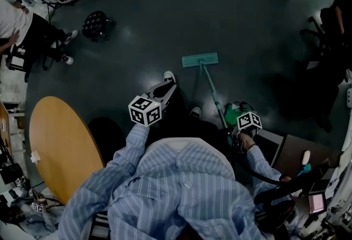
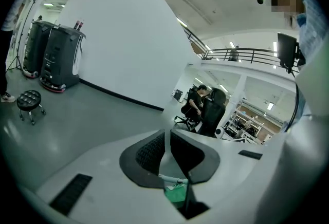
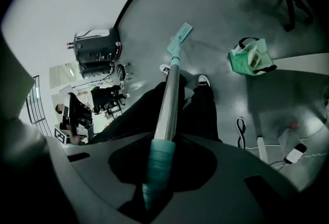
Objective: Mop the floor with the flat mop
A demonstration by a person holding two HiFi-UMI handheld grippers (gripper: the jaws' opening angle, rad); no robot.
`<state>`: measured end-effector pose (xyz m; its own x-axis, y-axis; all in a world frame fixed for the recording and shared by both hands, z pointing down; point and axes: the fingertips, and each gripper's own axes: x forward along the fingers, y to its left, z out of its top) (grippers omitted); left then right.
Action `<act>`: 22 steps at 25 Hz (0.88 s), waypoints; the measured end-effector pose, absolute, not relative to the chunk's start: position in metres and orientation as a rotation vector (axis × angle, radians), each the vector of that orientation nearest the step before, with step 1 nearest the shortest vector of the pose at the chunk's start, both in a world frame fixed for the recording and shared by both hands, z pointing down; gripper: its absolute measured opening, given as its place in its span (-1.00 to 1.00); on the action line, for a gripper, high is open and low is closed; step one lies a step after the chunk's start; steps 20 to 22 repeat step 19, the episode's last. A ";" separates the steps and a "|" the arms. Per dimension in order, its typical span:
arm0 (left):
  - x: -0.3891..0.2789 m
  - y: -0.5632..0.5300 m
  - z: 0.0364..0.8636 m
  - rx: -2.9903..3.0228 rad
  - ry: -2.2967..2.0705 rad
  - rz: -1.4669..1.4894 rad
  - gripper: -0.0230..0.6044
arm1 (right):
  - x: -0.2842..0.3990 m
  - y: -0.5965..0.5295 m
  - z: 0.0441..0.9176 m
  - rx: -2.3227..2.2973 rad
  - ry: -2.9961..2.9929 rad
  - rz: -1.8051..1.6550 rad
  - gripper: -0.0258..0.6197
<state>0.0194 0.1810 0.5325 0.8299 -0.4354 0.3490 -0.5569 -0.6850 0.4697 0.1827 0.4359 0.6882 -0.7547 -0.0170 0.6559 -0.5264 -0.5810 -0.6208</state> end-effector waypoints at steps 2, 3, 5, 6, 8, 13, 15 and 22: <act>0.024 0.181 0.532 2.439 -0.713 0.281 -0.81 | 0.183 0.436 0.688 0.904 -1.236 2.383 -0.67; 0.027 0.181 0.533 2.442 -0.707 0.280 -0.81 | 0.183 0.436 0.688 0.904 -1.236 2.380 -0.67; 0.030 0.182 0.534 2.449 -0.700 0.281 -0.81 | 0.185 0.436 0.688 0.906 -1.235 2.377 -0.67; 0.030 0.183 0.535 2.452 -0.700 0.282 -0.81 | 0.186 0.437 0.689 0.908 -1.234 2.378 -0.67; 0.028 0.185 0.538 2.454 -0.706 0.284 -0.81 | 0.185 0.438 0.691 0.910 -1.233 2.379 -0.67; 0.028 0.188 0.538 2.439 -0.728 0.268 -0.81 | 0.190 0.438 0.689 0.907 -1.226 2.370 -0.67; 0.024 0.187 0.537 2.436 -0.736 0.262 -0.81 | 0.189 0.437 0.687 0.906 -1.223 2.365 -0.67; 0.011 0.186 0.535 2.427 -0.759 0.245 -0.81 | 0.180 0.436 0.688 0.900 -1.220 2.351 -0.67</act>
